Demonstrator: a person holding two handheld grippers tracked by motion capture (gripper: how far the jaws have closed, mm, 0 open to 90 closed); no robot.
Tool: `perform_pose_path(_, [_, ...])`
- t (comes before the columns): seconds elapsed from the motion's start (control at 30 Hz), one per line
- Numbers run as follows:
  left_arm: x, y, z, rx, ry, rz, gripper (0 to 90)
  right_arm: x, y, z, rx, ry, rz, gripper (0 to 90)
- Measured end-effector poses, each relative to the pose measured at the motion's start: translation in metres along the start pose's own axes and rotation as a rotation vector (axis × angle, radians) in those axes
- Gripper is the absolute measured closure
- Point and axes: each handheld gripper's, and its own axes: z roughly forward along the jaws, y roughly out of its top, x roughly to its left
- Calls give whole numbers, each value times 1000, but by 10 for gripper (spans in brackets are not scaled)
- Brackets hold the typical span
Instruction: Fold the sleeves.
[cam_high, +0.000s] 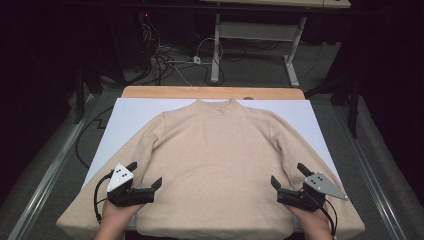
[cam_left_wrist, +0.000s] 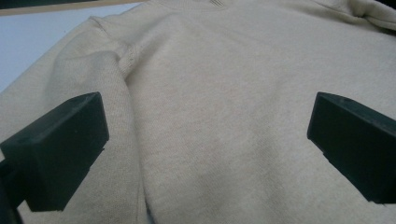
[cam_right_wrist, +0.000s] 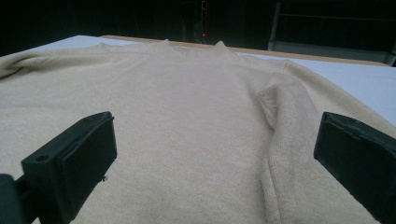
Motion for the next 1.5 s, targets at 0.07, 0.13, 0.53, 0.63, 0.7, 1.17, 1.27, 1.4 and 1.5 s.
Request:
perform_pose_path(0.07, [0,1,0,-2,-4,-5,0,0,-1,0,4,-2,-10,0])
perform_pose_path(0.13, [-1,1,0,-3,-4,-2,0,-1,-3,0,9,1,-16,0])
perform_pose_path(0.53, [0,3,-6,-12,6,11,0,0,-2,-1,6,23,-6,0])
perform_pose_path(0.63, [2,5,-8,-23,2,1,0,1,-3,0,19,30,-14,0])
perform_pose_path(0.7, [4,3,-10,-41,4,-1,0,1,-3,1,36,29,-17,0])
perform_pose_path(1.17, [19,0,-27,4,49,-19,0,8,-2,0,40,29,-11,0])
perform_pose_path(1.27, [26,1,-33,11,75,-17,0,6,0,-2,24,26,-3,0])
perform_pose_path(1.4, [37,0,-43,4,108,-39,0,5,2,-1,20,26,-4,0])
perform_pose_path(1.5, [47,-2,-49,15,122,-55,0,5,1,1,15,32,1,0])
